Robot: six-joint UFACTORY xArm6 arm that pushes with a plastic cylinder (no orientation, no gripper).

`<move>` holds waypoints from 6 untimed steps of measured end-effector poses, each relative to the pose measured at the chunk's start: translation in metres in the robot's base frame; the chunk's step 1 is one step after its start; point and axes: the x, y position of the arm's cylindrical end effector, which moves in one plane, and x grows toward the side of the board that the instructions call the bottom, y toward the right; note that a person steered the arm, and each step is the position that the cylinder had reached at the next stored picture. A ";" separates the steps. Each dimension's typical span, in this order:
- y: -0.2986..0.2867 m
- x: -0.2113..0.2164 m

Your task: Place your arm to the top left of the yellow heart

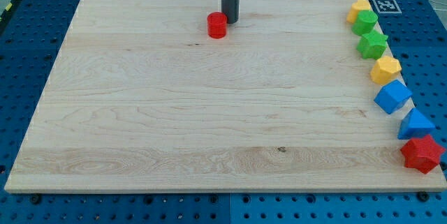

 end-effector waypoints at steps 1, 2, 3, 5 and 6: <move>0.000 0.013; 0.000 0.028; 0.000 0.028; 0.000 0.018; 0.015 -0.017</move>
